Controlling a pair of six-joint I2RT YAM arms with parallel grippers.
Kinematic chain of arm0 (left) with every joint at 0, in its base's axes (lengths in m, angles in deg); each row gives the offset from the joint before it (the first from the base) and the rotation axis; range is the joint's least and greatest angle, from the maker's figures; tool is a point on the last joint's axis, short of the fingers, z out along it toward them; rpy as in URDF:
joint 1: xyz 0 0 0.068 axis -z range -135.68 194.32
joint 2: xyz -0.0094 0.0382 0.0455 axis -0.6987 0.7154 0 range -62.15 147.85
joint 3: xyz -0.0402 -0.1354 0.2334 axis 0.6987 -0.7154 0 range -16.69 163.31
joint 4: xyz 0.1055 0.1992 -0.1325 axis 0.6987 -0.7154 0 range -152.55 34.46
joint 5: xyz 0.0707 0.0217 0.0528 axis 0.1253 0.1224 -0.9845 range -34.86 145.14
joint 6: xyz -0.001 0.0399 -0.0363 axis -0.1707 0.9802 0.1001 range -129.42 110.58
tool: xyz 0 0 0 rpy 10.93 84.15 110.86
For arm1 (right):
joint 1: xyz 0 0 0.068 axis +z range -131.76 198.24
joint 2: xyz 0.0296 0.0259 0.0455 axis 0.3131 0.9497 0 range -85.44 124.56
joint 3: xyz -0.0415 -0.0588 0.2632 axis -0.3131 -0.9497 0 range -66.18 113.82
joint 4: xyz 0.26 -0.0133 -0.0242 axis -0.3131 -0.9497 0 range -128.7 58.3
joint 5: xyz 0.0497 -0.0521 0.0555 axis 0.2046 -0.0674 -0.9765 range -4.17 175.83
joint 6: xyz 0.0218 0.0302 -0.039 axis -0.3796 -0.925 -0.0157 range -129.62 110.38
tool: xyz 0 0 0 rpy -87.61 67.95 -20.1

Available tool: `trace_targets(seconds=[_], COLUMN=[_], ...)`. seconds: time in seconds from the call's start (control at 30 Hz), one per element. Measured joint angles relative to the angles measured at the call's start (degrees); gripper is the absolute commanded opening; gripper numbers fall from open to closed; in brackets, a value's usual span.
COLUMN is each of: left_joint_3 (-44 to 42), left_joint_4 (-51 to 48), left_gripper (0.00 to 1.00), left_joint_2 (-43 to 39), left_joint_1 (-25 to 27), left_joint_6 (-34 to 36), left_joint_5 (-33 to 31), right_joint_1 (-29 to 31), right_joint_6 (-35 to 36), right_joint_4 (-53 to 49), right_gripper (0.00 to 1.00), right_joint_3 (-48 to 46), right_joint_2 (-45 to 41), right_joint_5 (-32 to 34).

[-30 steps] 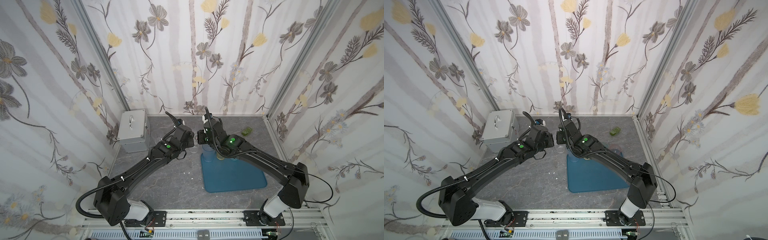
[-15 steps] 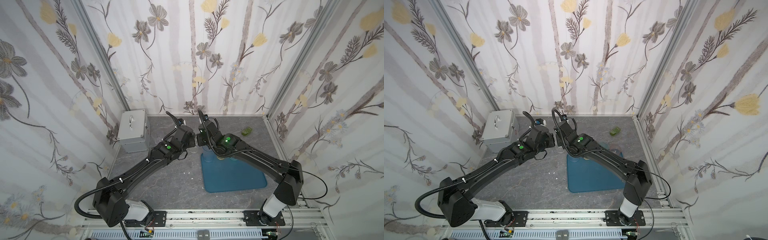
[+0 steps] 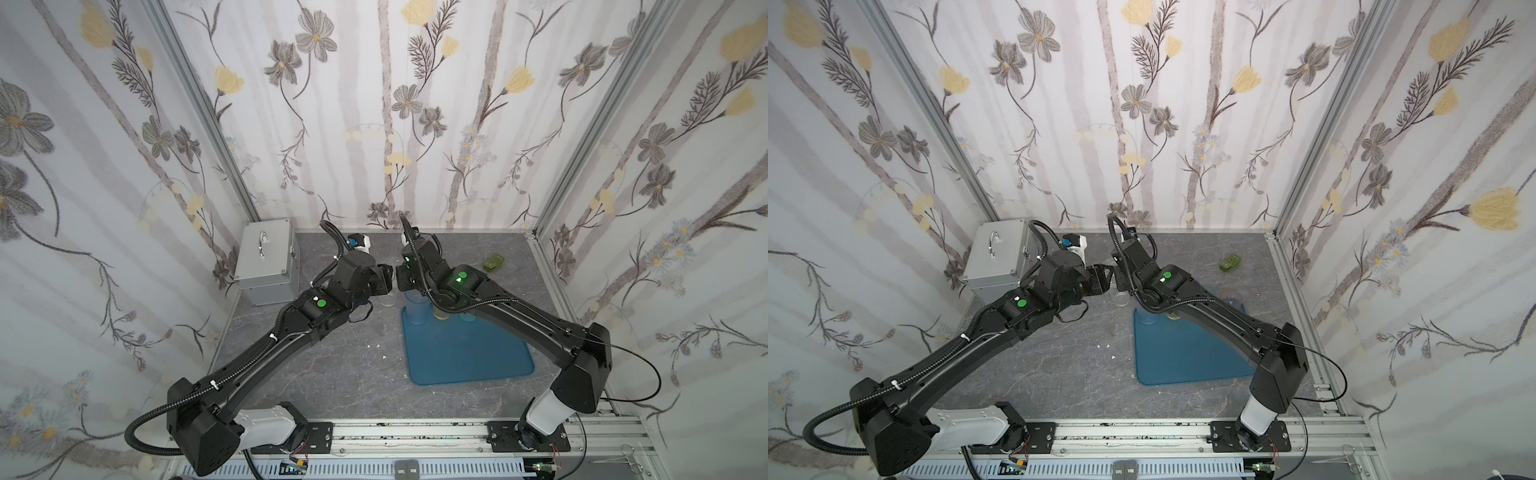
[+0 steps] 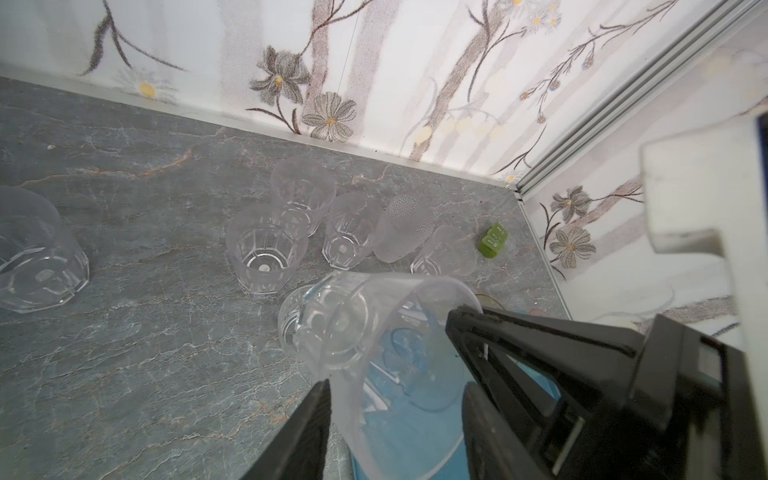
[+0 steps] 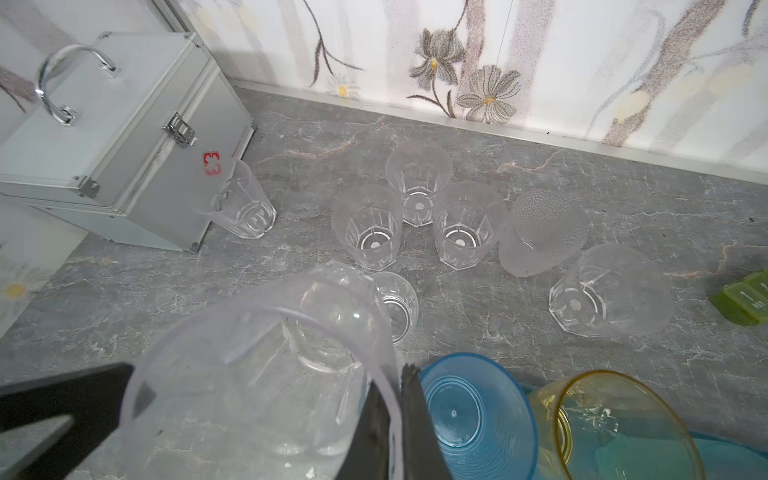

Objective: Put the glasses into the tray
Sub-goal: 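Move the clear cup over the tray with the right gripper while the left withdraws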

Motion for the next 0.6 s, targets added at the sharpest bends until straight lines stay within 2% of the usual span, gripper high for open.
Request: trace_targets(seconds=[0.23,0.37,0.6], left_joint_3=[-0.15,-1.33,-4.37], left_joint_4=[0.20,0.39,0.68], left_gripper=[0.69,0.71,0.71], left_joint_2=[-4.39,-6.38,-8.57], left_joint_1=[-0.35,-1.09,-2.47], left_joint_6=[1.92,3.52,3.85], left_joint_5=[-1.99,-4.48,-7.67], right_joint_1=[-1.09,-1.07,-0.09], right_joint_6=[-0.39,-0.39,-0.39], right_joint_4=[-0.57,-2.32,-6.71], right_gripper=[0.00,0.00,0.00], right_joint_3=[-0.79,-2.38,-9.86], right_joint_2=[-2.78,-3.74,-6.97], right_joint_5=[-7.28,-12.07,-16.09])
